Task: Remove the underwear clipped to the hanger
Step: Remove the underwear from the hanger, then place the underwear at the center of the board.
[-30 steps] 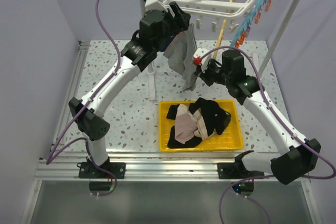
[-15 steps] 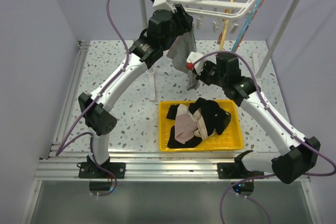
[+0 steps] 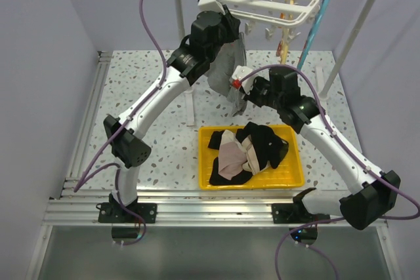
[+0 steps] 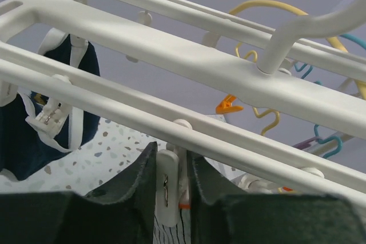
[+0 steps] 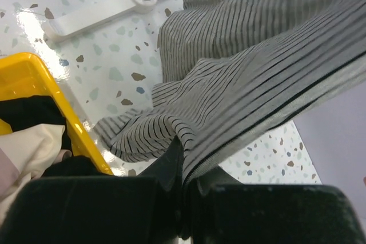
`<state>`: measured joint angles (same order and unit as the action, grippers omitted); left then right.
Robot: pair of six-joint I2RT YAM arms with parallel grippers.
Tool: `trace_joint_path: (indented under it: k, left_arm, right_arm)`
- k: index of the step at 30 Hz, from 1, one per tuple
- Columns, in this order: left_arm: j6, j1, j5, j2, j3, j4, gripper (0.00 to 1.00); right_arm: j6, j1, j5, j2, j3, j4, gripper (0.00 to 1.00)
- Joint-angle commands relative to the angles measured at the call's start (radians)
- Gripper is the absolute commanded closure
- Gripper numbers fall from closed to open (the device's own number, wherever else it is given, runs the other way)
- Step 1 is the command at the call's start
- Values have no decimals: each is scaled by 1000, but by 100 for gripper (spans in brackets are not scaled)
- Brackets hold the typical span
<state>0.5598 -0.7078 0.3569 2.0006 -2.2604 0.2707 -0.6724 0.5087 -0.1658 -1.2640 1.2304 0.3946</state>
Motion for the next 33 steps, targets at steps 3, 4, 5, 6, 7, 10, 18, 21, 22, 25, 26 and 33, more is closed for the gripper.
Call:
trace_joint_path:
  k: [3, 4, 5, 6, 7, 10, 18, 21, 22, 25, 26, 33]
  left_arm:
    - [-29, -2, 7, 6, -45, -33, 97]
    - [-29, -2, 7, 4, -45, -34, 100]
    - [-31, -2, 7, -3, -41, -39, 100]
    - [-31, -2, 7, -5, -38, -41, 100]
    - [-31, -2, 7, -9, -31, -45, 100]
    - [-23, -2, -1, -34, 2, -67, 72]
    - [-21, -2, -24, -157, 119, -97, 21]
    - [-26, -1, -39, -220, 186, -113, 15]
    - [-29, -1, -44, -252, 223, -114, 15]
    - [-40, -1, -53, -302, 297, -111, 12]
    - [-44, -1, -55, -339, 318, -110, 12]
    - [-80, -1, -61, -549, 583, -105, 11]
  right_arm:
    - [-38, 5, 20, 8, 15, -22, 100]
    - [-38, 5, 20, 8, 14, -22, 100]
    - [-38, 5, 20, 8, 12, -22, 100]
    - [-36, 4, 19, 8, 12, -23, 100]
    - [-35, 5, 18, 6, 12, -25, 100]
    - [-29, 4, 20, 6, 12, -30, 100]
    - [10, 2, 25, -6, 7, -62, 100]
    - [14, 2, 17, -20, 14, -63, 100]
    - [13, 2, 9, -21, 15, -63, 100]
    - [8, 4, -1, -29, 17, -60, 96]
    - [5, 4, -6, -32, 15, -57, 90]
    - [-36, 2, -67, -21, -2, 9, 33]
